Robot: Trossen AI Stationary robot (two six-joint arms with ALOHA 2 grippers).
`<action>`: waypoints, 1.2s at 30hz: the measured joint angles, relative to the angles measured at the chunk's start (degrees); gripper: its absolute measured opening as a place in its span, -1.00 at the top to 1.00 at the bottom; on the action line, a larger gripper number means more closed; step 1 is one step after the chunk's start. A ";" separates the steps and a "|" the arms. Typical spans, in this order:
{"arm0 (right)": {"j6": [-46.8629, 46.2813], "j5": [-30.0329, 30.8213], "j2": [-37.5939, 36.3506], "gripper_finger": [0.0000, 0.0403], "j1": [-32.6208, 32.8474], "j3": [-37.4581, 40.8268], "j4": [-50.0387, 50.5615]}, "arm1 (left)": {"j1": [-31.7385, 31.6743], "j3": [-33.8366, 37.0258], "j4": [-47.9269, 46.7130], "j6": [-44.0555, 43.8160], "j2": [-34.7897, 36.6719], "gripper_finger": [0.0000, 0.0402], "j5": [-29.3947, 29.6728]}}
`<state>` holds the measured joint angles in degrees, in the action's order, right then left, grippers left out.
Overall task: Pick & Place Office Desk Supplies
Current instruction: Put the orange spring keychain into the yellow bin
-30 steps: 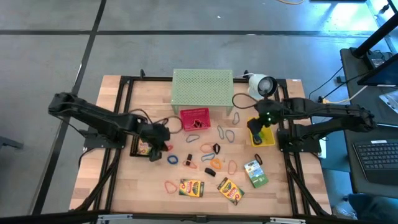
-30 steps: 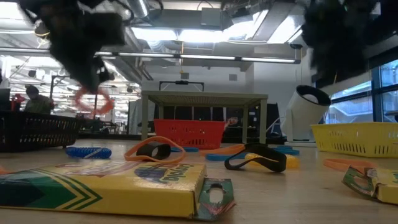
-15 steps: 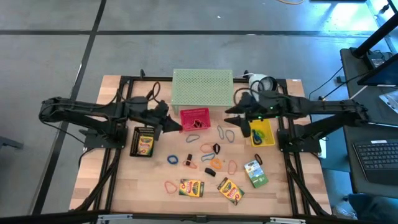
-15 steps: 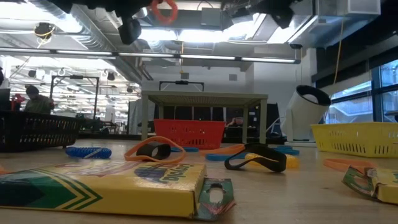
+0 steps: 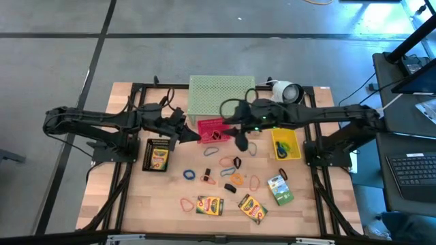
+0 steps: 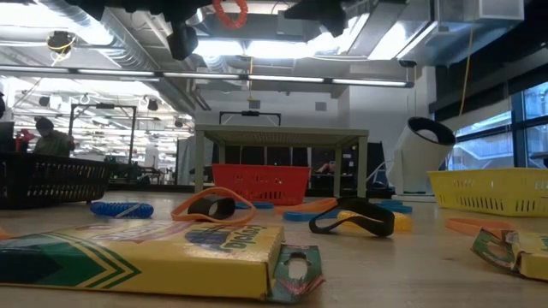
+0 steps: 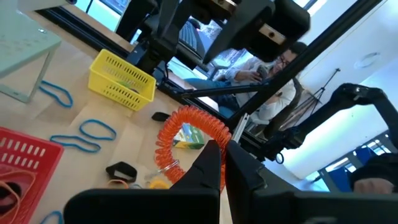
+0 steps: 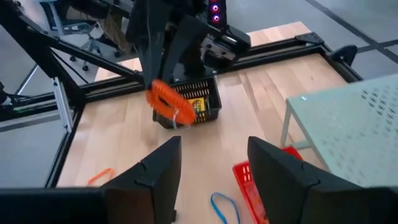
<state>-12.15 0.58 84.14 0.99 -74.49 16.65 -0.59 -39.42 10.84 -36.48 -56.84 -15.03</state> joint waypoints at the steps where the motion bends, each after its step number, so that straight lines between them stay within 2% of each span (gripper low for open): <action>1: 0.27 0.00 0.91 0.06 0.11 -0.88 0.00 | 0.01 0.00 0.15 -0.12 0.00 0.99 0.00; 14: 0.97 -3.42 7.61 0.07 1.22 -5.50 -1.63 | -0.74 0.00 2.67 -0.99 -0.48 0.99 0.36; 20: 0.81 -2.98 7.89 0.08 1.38 -5.56 -4.48 | -1.21 0.02 4.48 -1.53 -2.17 0.99 -0.83; 36: 0.88 -2.54 7.89 0.16 1.38 -5.56 -4.43 | -1.19 0.02 10.92 -3.77 -3.98 0.99 -4.11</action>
<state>-11.26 -1.96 92.03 2.37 -80.05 12.21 -1.78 -39.40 21.75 -40.25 -60.82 -19.14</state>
